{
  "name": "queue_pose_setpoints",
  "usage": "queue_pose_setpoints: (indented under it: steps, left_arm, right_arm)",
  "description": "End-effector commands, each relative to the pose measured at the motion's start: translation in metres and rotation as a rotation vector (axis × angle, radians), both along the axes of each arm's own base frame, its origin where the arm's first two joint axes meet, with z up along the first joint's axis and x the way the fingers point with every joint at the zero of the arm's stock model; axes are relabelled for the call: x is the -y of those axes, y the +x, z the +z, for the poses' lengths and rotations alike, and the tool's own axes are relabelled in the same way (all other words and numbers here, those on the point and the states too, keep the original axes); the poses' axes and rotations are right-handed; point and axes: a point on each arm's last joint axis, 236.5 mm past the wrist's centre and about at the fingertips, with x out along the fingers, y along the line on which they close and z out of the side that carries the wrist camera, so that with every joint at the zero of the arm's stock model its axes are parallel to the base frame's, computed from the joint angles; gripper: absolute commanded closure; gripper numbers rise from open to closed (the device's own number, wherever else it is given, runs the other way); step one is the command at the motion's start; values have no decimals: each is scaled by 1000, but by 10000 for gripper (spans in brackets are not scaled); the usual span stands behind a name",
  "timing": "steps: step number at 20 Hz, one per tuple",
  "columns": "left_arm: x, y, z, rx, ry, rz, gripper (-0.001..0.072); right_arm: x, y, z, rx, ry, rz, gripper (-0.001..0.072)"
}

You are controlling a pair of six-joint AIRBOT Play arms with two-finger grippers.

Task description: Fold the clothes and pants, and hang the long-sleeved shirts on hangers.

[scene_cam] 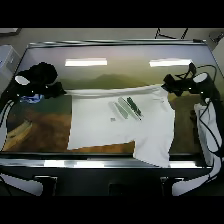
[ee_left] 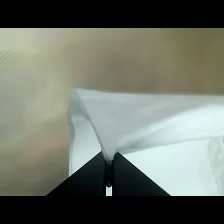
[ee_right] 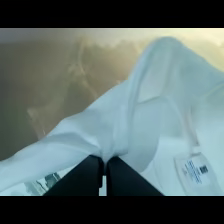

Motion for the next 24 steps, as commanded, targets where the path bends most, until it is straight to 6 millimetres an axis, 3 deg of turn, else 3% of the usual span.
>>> queue_pose_setpoints:
  steps: [1,3,6,10,14,18,20,21,22,23,24]
  left_arm:
    - [21,-73,11,-222,-72,-252,689]
    - [32,-104,-6,-329,-77,-310,688]
    - [43,-132,-45,-436,-69,-326,689]
    - [35,-130,-50,-437,-70,-299,689]
    - [13,-118,-46,-415,-76,-230,689]
    - [26,-118,-71,-423,-62,-213,688]
    - [37,-122,-73,-433,-73,-236,683]
    - [41,-123,-69,-434,-84,-246,576]
    - [39,-124,-63,-438,-92,-252,336]
    - [33,-124,-54,-439,-99,-257,248]
    - [23,-123,-41,-432,-106,-250,247]
  right_arm:
    - [14,-65,12,-173,-29,116,669]
    - [21,-111,-12,-366,-113,203,669]
    - [8,-139,-50,-483,-119,215,669]
    - [11,-145,-61,-505,-128,209,669]
    - [30,-144,-67,-510,-211,192,668]
    - [29,-145,-76,-522,-205,205,668]
    - [26,-141,-76,-512,-191,195,666]
    - [23,-138,-71,-508,-167,180,639]
    - [22,-137,-63,-509,-162,191,529]
    - [26,-139,-51,-513,-177,229,391]
    - [33,-143,-39,-524,-189,258,265]
